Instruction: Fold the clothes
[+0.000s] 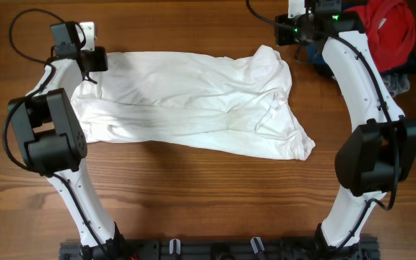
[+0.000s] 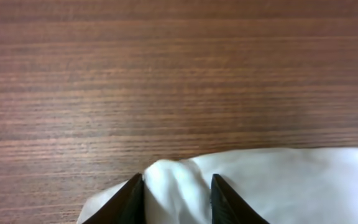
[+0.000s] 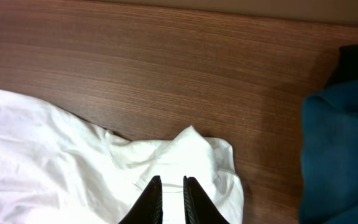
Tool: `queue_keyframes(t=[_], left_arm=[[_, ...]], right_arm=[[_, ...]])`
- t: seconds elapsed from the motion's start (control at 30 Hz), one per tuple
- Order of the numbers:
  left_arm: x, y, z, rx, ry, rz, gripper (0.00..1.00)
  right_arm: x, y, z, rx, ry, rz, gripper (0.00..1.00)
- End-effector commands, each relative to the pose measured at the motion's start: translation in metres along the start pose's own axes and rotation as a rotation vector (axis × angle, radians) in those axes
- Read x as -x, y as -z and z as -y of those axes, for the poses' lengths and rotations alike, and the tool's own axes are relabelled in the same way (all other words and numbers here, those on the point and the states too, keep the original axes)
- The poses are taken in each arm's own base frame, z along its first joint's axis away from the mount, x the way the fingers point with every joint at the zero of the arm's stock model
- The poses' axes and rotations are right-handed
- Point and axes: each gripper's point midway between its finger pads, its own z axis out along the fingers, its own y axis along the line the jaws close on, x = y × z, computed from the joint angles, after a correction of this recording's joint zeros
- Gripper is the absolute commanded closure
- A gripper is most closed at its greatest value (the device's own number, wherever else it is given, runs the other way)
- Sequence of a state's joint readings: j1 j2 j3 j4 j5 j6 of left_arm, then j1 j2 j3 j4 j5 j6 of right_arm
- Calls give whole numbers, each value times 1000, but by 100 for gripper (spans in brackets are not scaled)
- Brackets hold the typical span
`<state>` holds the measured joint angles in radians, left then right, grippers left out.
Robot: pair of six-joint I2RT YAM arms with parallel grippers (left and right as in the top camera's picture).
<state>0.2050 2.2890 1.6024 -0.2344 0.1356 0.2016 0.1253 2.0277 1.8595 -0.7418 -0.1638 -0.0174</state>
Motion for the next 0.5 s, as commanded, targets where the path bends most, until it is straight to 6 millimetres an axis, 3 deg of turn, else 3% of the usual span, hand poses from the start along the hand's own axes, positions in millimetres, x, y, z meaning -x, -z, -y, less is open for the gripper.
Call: queue_keyframes(t=[0.0, 0.03, 0.07, 0.17, 0.3, 0.47], left_arm=[[-18, -16, -11, 49, 4, -47, 69], [-20, -16, -11, 49, 5, -55, 88], [-22, -16, -12, 54, 5, -60, 96], [-15, -5, -14, 75, 6, -59, 96], [7, 32, -11, 79, 32, -32, 96], [27, 77, -7, 80, 106, -8, 96]], right_arm=[[-5, -6, 2, 1, 4, -18, 87], [-5, -6, 2, 1, 5, -18, 86], [-5, -6, 2, 1, 4, -18, 86], [-3, -6, 2, 1, 5, -10, 87], [-3, -11, 3, 2, 18, -8, 88], [-30, -52, 5, 24, 18, -93, 85]])
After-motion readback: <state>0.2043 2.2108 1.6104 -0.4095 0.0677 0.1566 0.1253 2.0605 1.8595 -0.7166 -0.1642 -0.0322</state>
